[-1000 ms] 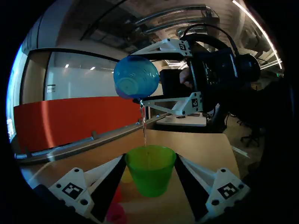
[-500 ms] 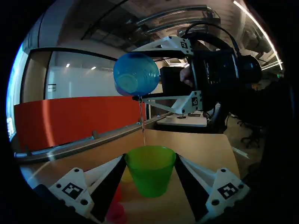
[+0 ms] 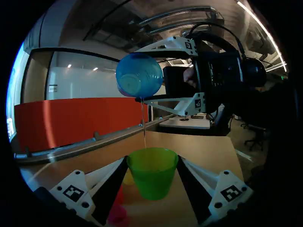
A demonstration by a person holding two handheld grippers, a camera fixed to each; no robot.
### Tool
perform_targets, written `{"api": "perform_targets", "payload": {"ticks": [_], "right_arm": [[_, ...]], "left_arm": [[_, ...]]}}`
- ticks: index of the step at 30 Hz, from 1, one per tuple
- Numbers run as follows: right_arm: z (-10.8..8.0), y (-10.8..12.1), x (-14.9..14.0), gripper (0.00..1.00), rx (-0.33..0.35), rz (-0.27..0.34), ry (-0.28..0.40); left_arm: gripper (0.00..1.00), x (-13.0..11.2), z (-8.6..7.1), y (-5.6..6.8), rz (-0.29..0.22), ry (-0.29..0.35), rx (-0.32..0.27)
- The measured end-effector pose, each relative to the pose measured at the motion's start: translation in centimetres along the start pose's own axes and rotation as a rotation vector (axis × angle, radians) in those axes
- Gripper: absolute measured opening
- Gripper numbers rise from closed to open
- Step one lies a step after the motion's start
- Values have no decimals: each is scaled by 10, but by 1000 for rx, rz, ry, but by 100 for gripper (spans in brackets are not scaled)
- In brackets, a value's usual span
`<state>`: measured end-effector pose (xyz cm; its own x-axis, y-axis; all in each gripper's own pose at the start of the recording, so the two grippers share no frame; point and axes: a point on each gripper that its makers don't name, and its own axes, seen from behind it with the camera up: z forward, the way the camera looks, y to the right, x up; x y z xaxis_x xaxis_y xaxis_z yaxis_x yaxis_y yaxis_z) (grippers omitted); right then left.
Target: Pour water
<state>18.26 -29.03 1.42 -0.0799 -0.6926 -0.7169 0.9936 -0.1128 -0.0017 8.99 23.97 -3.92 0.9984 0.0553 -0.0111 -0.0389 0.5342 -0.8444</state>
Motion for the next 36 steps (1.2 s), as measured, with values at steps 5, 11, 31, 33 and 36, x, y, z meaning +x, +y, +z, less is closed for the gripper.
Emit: {"api": "perform_targets", "payload": {"ticks": [5, 11, 31, 33, 36], "right_arm": [[0, 0, 1, 92, 1, -20, 1], [0, -1, 1, 92, 5, -27, 3], [1, -1, 2, 92, 3, 17, 10], [1, -1, 2, 92, 4, 44, 10], [0, -1, 2, 92, 4, 107, 16]], "left_arm": [[90, 0, 0, -2, -2, 1, 1], [90, -1, 1, -3, -2, 0, 0], [90, 3, -1, -8, -18, 3, 9], [90, 3, -1, -8, -19, 4, 9], [90, 3, -2, -8, -17, 2, 11]]}}
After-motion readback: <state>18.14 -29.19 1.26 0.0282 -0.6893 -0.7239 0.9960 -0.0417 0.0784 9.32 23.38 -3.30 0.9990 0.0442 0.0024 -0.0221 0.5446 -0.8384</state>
